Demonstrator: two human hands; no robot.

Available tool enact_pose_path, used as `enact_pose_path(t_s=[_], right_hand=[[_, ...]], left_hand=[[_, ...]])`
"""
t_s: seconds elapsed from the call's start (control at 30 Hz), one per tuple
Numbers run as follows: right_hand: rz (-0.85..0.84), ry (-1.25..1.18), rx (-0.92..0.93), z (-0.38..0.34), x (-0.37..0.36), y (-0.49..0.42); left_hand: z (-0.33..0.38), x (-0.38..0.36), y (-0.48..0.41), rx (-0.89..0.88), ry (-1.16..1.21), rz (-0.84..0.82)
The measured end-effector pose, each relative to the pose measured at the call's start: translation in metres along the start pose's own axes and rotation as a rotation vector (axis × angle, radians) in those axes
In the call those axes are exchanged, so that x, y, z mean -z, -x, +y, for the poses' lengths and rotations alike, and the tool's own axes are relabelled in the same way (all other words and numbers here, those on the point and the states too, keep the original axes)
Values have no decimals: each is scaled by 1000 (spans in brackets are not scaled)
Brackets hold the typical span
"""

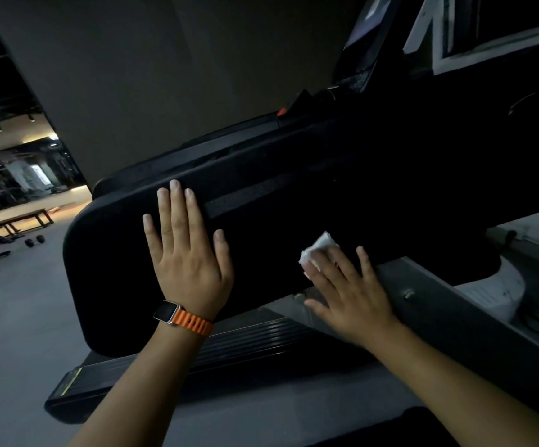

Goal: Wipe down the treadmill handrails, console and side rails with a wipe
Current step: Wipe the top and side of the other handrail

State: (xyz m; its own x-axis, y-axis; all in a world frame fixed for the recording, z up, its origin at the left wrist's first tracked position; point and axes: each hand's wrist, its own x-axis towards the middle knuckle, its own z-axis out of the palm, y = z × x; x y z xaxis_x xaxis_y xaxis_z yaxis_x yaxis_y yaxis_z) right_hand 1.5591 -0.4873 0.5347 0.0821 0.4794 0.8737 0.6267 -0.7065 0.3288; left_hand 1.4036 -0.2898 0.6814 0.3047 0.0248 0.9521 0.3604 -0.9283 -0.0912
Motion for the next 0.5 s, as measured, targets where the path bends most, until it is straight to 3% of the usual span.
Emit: enact_pose_path(t_s=[0.2, 0.4, 0.5], right_hand=[[87, -189, -171, 14, 48, -113], [60, -220, -418, 37, 61, -133], [29, -257, -234, 8, 66, -143]], left_hand=[[9, 1, -7, -42, -32, -26], [20, -1, -10, -41, -39, -30], [28, -2, -12, -69, -40, -26]])
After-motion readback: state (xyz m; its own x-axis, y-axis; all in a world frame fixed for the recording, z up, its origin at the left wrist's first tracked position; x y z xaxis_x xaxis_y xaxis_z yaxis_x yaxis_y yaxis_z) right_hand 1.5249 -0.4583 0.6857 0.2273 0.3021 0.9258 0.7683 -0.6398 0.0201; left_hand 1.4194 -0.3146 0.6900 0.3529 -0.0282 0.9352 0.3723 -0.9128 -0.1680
